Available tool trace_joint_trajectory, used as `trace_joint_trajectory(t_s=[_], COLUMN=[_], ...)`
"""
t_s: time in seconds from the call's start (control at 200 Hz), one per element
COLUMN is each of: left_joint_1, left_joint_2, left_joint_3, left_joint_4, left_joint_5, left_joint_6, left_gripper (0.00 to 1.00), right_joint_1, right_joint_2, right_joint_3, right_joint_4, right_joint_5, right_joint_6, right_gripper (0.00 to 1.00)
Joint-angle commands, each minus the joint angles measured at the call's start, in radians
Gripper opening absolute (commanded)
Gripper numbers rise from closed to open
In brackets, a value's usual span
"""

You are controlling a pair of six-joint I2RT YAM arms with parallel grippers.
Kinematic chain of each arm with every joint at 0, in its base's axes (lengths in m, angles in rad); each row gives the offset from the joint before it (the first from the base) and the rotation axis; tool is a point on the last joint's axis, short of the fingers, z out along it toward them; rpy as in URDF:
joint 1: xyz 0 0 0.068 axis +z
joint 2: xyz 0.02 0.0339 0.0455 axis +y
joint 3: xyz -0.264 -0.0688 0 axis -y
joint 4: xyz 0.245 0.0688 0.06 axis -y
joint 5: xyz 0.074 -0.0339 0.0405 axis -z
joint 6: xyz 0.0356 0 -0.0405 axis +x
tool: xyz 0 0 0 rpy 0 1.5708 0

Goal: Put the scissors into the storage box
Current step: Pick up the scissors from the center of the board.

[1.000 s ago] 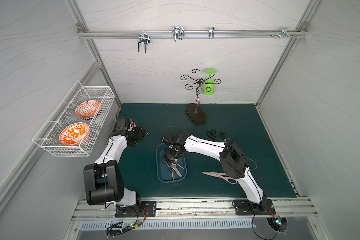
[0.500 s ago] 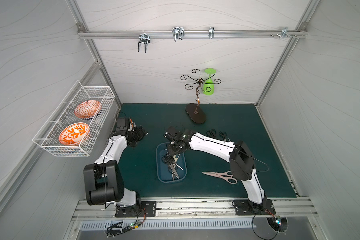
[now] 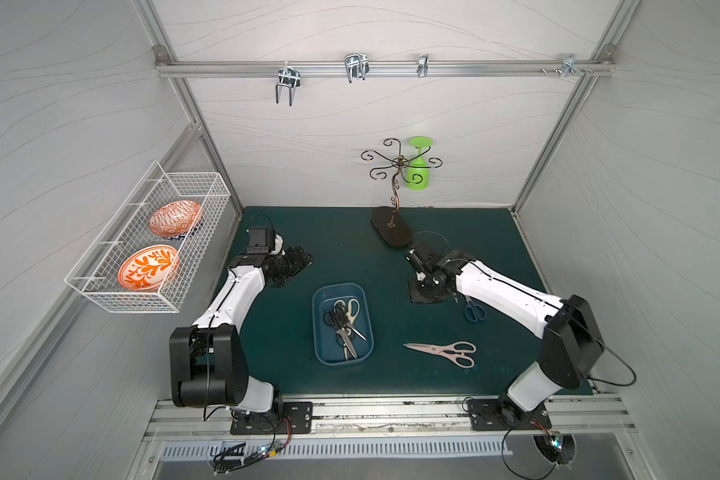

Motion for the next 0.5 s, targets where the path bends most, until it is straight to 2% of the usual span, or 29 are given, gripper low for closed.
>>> trace_joint_trajectory(t_s=[0.0,0.15,0.365,0.495], left_joint_1=[-0.072,-0.151,-0.152,-0.153], left_joint_2=[-0.015,-0.002,-0.011,-0.006], left_joint_3=[0.057,0.053,-0.033,-0.030], left_joint_4=[-0.025,-0.008,0.024,0.027], left_joint_5=[0.020,0.019,-0.039,-0.042], left_joint_6=[0.037,0.072,0.081,0.075], left_gripper=[0.89,0.89,0.89,0.89], right_joint_1=[-0.056,-0.137,-0.250,-0.263], right_joint_2=[-0.109,-0.208,-0.291,-0.271], right_joint_3=[-0.065,-0.191,-0.391,-0.434], right_joint_4=[-0.080,-0.110,-0.034,0.025], right_joint_5=[0.003,-0.025,-0.169,-0.206], right_joint_6=[0.015,0.058,0.131,0.191], right_gripper=[0.38,0.37,0.37,0.35])
